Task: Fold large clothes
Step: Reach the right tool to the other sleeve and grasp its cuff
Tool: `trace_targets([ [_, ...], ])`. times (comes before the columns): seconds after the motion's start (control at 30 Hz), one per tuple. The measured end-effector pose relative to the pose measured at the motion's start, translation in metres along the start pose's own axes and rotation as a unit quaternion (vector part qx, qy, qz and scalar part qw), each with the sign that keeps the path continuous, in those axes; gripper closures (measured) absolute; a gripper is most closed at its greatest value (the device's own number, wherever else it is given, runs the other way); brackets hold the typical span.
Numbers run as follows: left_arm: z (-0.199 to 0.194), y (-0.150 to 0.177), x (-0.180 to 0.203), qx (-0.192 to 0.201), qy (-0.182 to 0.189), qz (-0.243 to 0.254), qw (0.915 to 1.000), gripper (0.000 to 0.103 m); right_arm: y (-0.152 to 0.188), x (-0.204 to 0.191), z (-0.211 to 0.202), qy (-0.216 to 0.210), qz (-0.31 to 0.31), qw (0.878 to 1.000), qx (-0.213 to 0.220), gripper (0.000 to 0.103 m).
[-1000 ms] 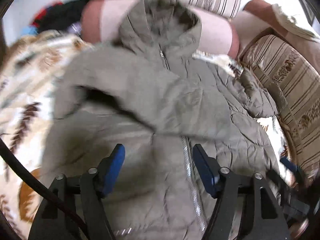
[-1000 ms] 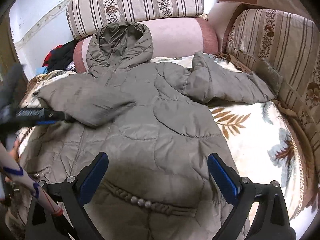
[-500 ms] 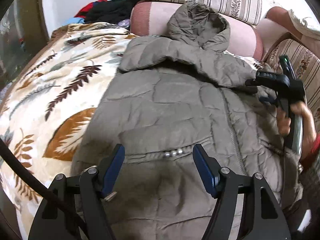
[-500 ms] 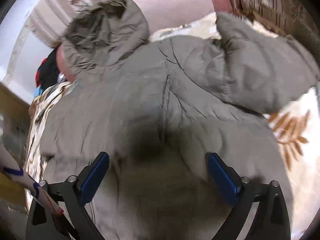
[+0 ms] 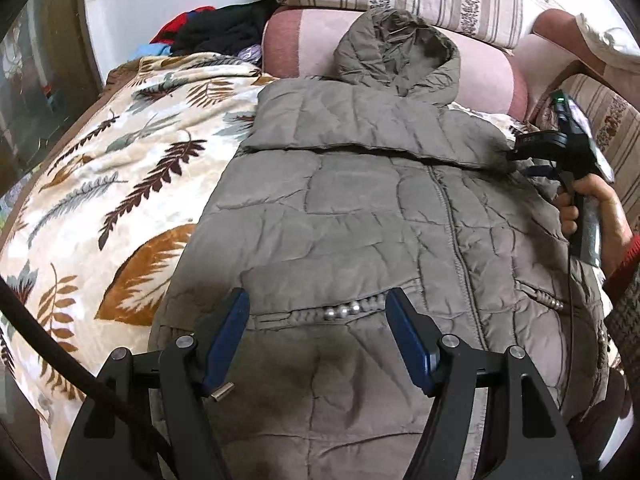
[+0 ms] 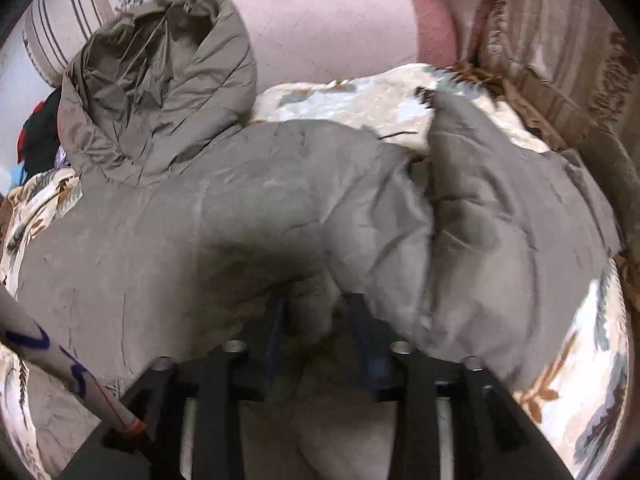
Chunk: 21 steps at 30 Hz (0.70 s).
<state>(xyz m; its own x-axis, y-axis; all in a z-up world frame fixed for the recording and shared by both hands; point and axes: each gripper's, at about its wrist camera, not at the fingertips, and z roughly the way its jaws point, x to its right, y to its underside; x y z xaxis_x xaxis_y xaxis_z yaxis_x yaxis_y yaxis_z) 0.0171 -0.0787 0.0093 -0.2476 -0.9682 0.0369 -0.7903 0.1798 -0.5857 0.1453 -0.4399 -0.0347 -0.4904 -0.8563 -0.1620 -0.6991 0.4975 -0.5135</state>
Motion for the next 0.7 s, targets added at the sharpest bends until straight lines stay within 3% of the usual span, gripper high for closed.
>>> trace_targets([
  [0.13, -0.007, -0.002, 0.013, 0.001, 0.013, 0.009, 0.9999, 0.034, 0.018, 0.029, -0.040, -0.038, 0.010, 0.999, 0.028, 0.040],
  [0.23, -0.011, -0.001, 0.023, 0.001, 0.022, 0.018, 0.9996, 0.034, 0.029, 0.069, -0.069, -0.029, 0.020, 0.998, 0.047, 0.039],
  [0.37, -0.011, 0.003, 0.034, -0.006, 0.027, 0.028, 0.9992, 0.034, 0.033, 0.150, -0.085, 0.041, 0.064, 0.995, 0.064, 0.035],
  [0.5, -0.005, 0.007, 0.043, -0.018, 0.025, 0.034, 0.9989, 0.034, 0.030, 0.230, -0.080, 0.124, 0.108, 0.984, 0.069, 0.035],
  [0.6, -0.001, 0.008, 0.051, -0.026, 0.015, 0.044, 0.9986, 0.034, 0.020, 0.268, -0.069, 0.159, 0.122, 0.978, 0.062, 0.035],
  [0.7, 0.006, 0.008, 0.059, -0.035, 0.006, 0.050, 0.9981, 0.034, 0.006, 0.294, -0.055, 0.164, 0.139, 0.975, 0.059, 0.035],
])
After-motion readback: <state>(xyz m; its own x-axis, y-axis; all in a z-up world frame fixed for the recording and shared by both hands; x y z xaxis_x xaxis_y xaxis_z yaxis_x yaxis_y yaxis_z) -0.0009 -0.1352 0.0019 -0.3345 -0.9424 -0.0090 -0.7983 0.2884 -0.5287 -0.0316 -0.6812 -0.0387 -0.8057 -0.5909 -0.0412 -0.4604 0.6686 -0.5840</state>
